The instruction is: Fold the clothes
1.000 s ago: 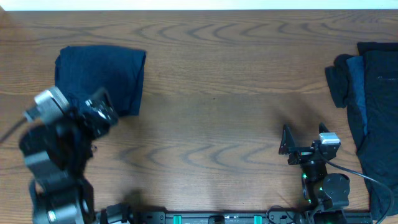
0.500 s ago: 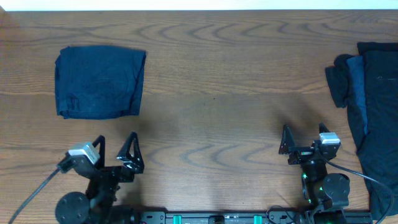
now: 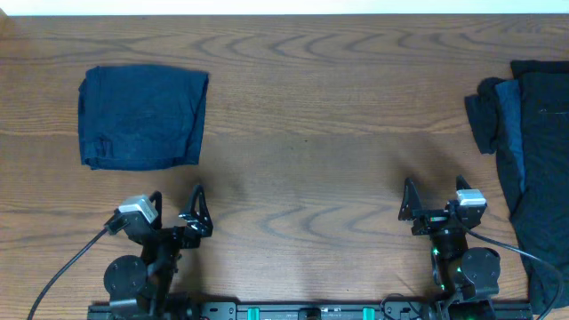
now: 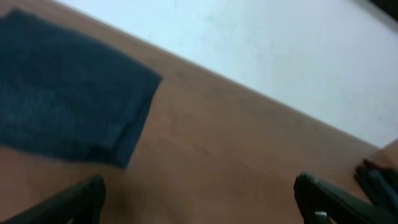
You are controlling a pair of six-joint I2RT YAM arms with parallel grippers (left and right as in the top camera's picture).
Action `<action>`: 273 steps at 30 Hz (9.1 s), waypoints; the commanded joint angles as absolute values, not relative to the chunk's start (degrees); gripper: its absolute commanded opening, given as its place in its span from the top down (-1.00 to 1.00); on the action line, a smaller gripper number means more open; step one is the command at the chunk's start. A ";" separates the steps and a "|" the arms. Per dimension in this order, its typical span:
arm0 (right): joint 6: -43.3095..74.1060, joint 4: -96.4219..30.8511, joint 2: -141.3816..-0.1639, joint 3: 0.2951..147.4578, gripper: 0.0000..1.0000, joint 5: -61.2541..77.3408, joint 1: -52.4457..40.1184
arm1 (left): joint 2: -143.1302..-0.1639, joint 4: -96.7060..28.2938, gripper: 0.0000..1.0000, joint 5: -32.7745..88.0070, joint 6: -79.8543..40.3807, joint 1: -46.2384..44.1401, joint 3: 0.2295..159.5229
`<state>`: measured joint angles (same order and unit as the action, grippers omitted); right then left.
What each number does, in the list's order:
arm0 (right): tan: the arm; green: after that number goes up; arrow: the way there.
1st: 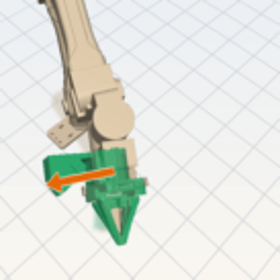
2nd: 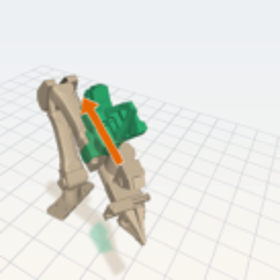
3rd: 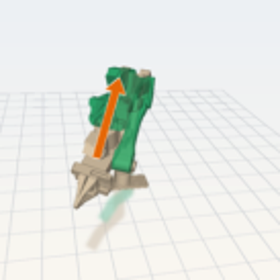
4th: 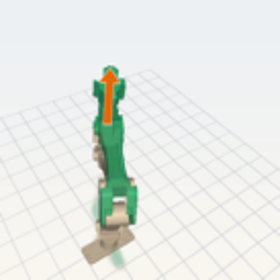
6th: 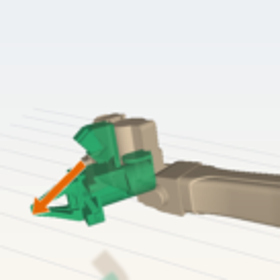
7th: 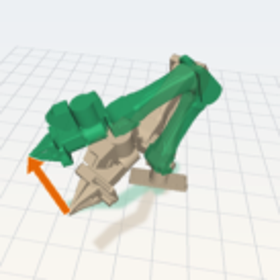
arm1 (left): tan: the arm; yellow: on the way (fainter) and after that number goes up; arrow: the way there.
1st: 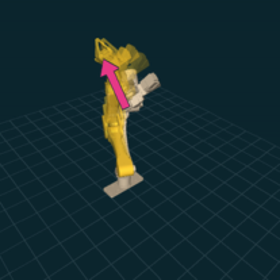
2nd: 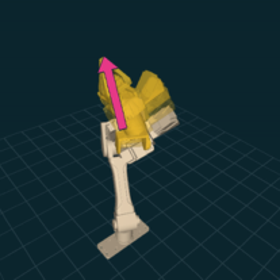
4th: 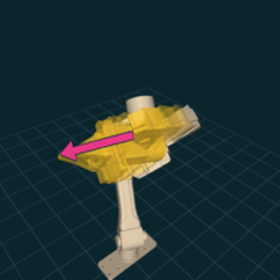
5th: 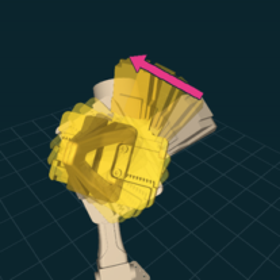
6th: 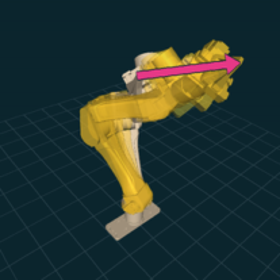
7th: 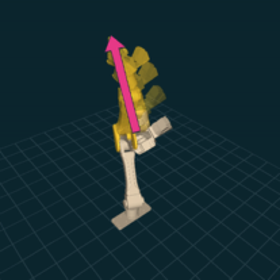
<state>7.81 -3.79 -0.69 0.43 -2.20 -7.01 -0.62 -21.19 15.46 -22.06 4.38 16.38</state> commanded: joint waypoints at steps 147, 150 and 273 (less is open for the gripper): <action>6.96 -3.90 -0.32 0.30 -0.98 -2.79 -7.42 | -0.23 0.03 -0.96 -1.13 -13.32 -0.45 0.23; 6.96 -3.90 -0.32 0.30 -0.99 -2.79 -7.42 | -0.23 0.03 -0.96 -1.13 -13.32 -0.47 0.23; 6.96 -3.90 -0.32 0.30 -0.98 -2.79 -7.42 | -0.23 0.03 -0.96 -1.13 -13.32 -0.45 0.23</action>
<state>7.79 -3.77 -0.69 0.43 -2.20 -7.01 -0.58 0.30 -0.23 -14.50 -0.23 0.60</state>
